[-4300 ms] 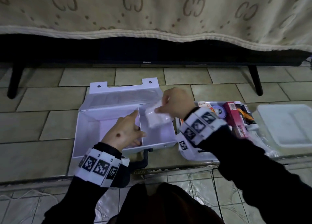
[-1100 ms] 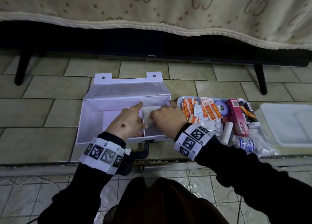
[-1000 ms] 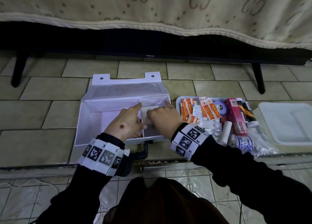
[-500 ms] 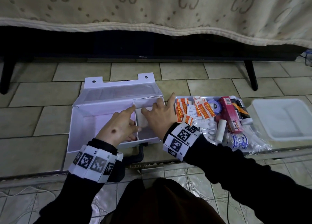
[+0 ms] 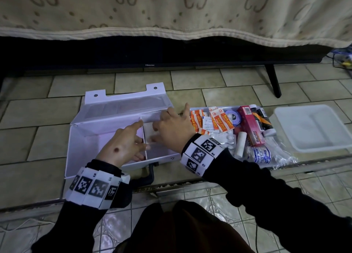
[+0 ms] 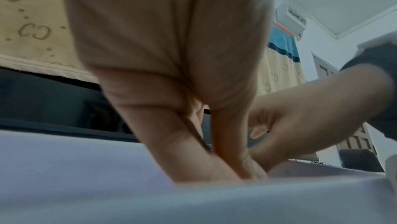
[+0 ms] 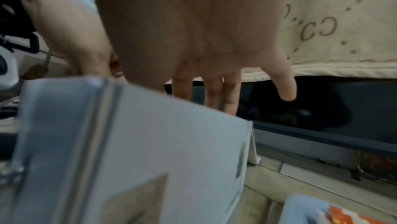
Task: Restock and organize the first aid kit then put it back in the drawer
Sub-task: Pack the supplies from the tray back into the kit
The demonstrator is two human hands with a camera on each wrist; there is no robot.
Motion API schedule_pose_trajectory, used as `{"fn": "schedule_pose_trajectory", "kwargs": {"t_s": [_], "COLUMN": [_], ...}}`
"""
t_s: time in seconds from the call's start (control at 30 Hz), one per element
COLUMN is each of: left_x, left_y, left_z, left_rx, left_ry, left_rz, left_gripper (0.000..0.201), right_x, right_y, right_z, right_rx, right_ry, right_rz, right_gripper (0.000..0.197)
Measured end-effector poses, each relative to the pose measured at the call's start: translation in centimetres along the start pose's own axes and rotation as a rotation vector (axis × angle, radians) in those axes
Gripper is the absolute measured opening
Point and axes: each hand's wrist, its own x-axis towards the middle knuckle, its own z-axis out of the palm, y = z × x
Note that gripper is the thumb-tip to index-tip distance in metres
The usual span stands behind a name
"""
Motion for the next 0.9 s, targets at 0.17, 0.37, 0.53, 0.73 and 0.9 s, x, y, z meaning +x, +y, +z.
{"fn": "schedule_pose_trajectory", "kwargs": {"t_s": [0.17,0.37,0.53,0.73,0.9], "left_x": [-0.1,-0.5,-0.3,-0.3,-0.4], "left_y": [0.1,-0.2,-0.3,-0.1,0.4], "left_z": [0.0,0.0,0.0,0.1,0.4], "left_rx": [0.023,-0.006,-0.003,-0.012,0.059], "left_ry": [0.007,-0.009,0.01,0.013,0.027], "left_rz": [0.014,0.008,0.004,-0.026,-0.033], "left_gripper": [0.074,0.074,0.077,0.079,0.08], "right_x": [0.4,0.0,0.0,-3.5,-9.6], "right_y": [-1.0,-1.7,-1.3,2.1,12.1], "right_z": [1.2,1.1,1.6,-0.3,0.9], "right_rx": [0.024,0.038,0.127,0.519,0.581], "right_ry": [0.024,0.054,-0.024,0.274,0.428], "right_rz": [0.031,0.1,0.159,0.136,0.679], "right_gripper": [0.038,0.047,0.037,0.03,0.019]}}
